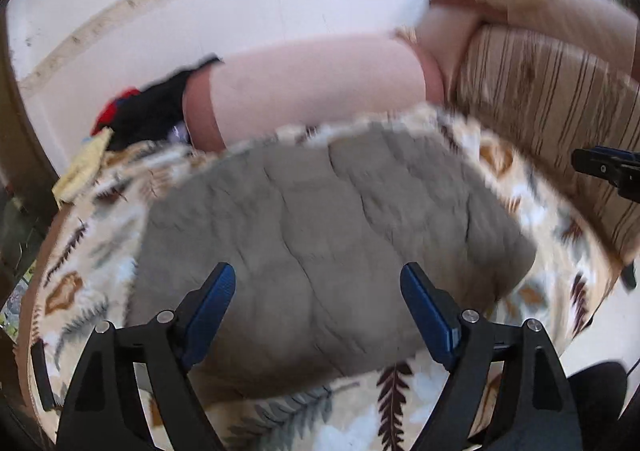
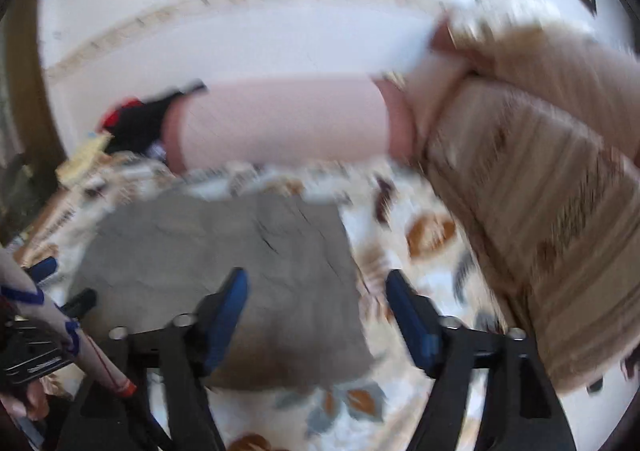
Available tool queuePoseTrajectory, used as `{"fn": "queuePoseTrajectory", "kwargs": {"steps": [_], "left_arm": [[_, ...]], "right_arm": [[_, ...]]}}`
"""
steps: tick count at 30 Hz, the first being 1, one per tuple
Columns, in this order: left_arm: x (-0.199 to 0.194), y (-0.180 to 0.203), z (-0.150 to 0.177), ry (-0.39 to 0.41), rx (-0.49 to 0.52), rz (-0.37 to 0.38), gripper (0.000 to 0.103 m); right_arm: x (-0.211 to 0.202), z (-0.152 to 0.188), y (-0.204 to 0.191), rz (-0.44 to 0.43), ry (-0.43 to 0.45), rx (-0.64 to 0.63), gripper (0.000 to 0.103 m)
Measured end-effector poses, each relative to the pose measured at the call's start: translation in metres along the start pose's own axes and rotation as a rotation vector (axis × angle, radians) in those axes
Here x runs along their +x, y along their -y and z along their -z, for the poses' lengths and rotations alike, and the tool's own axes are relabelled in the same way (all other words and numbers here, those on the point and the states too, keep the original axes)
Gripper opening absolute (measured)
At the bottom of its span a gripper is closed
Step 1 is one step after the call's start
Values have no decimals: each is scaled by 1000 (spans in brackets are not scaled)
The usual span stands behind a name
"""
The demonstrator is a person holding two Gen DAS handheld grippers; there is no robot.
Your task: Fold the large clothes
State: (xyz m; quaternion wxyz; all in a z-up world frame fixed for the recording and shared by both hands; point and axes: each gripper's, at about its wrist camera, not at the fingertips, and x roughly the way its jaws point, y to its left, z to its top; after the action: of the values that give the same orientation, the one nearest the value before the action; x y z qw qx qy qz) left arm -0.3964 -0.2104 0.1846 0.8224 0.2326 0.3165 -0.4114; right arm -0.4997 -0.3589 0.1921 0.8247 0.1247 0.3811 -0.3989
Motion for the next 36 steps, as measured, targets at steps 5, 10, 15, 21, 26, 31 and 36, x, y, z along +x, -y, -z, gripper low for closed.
{"fn": "queuePoseTrajectory", "kwargs": {"steps": [5, 10, 15, 21, 26, 31, 36], "left_arm": [[18, -10, 22, -52, -8, -19, 53], [-30, -83, 9, 73, -175, -100, 53], [-48, -143, 21, 103, -277, -193, 62], [1, -144, 84, -35, -301, -181, 64], [4, -121, 108, -25, -312, -126, 82], [-27, -86, 99, 99, -204, -180, 97], [-61, -68, 90, 207, -159, -207, 103]], "right_arm": [[31, 38, -9, -69, -121, -25, 10], [-19, 10, -66, -150, 5, -122, 12], [-45, 2, -130, -230, 89, -209, 43], [19, 51, -161, -253, -56, -210, 46], [20, 83, -147, -219, -71, -164, 59], [-8, 92, -127, -168, 12, -141, 77], [-31, 93, -117, -148, 69, -128, 85]]}}
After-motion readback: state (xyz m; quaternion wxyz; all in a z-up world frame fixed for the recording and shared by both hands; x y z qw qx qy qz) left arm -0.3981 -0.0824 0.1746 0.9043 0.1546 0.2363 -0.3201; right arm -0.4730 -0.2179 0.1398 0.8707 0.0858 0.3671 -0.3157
